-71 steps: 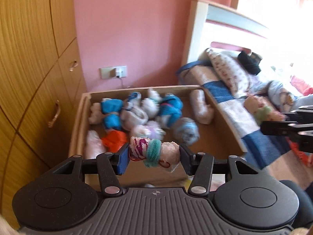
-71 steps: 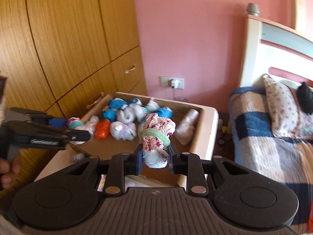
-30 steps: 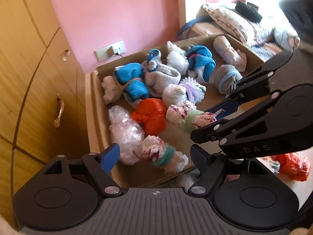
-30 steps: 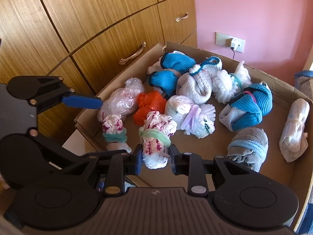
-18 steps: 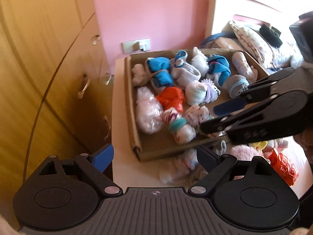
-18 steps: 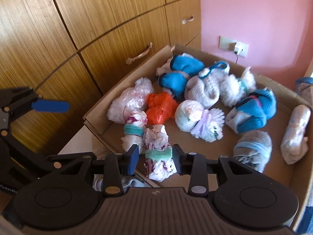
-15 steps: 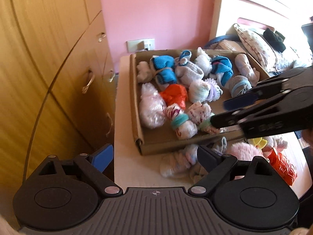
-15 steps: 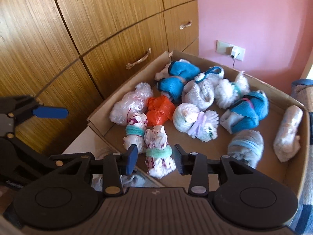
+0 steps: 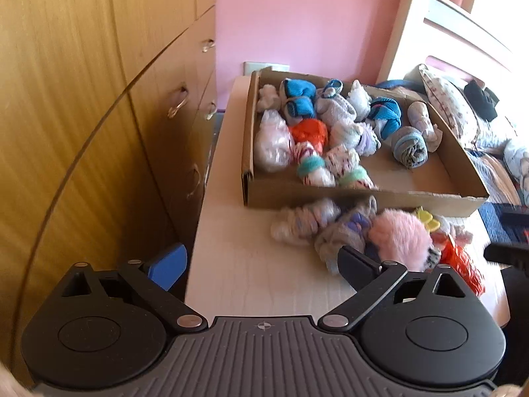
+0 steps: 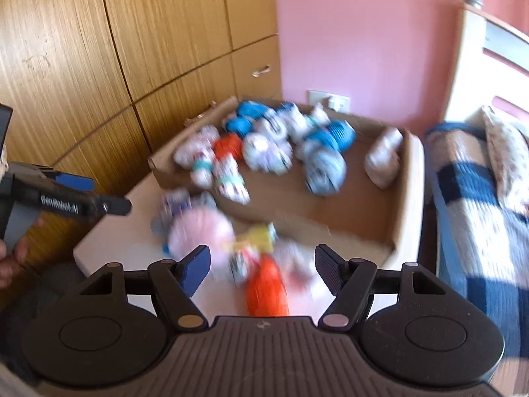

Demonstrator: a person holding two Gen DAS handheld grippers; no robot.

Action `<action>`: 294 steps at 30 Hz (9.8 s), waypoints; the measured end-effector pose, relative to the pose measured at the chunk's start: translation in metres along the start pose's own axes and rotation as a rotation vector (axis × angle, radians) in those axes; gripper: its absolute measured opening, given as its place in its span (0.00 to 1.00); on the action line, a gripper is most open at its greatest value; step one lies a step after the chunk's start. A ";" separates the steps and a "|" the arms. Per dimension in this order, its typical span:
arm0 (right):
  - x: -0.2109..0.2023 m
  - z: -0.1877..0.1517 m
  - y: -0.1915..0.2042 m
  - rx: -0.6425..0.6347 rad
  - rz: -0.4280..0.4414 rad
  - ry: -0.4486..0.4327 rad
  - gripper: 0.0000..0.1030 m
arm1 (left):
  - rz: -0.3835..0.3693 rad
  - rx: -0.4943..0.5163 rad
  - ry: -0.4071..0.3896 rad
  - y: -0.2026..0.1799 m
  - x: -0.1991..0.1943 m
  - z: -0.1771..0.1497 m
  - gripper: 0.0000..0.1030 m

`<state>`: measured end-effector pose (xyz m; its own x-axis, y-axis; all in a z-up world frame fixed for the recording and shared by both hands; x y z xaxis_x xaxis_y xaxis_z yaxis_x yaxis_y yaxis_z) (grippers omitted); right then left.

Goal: Organize objects
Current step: 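Move both grippers back over the remaining clothes, then grasp the grey sock bundle with the left gripper while the right grasps the orange wrapped bundle, then carry both bundles into the box and open both grippers, then move both grippers back over the remaining clothes, then grasp the clear plastic bundle with the left gripper while the right grasps the pink-white sock bundle, then carry both bundles into the box and open both grippers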

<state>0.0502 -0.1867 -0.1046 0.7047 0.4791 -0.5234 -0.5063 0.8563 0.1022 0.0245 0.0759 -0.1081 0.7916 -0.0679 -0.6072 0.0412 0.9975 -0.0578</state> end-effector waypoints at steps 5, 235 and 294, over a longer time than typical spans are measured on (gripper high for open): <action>-0.007 -0.032 -0.006 0.039 -0.020 0.019 0.60 | 0.016 -0.006 -0.008 -0.012 -0.013 -0.022 0.97; 0.046 -0.028 -0.030 0.117 -0.084 -0.030 0.38 | 0.003 -0.051 0.081 -0.038 0.085 0.006 0.79; 0.052 0.077 -0.126 0.106 -0.052 -0.110 0.20 | -0.287 0.328 0.019 -0.221 0.136 0.092 0.64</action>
<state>0.1894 -0.2545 -0.0795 0.7814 0.4473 -0.4351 -0.4168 0.8931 0.1695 0.1796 -0.1520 -0.1047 0.7088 -0.3406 -0.6177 0.4517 0.8918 0.0267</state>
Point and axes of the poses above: each gripper's, at about its wrist camera, not at the fingertips, and x roughly the way its jaws point, y to its left, z to its top, the point moved 3 cm from there along x, roughly the way its jaws point, and after that the axes turned 14 degrees about -y, right-handed, at the moved point
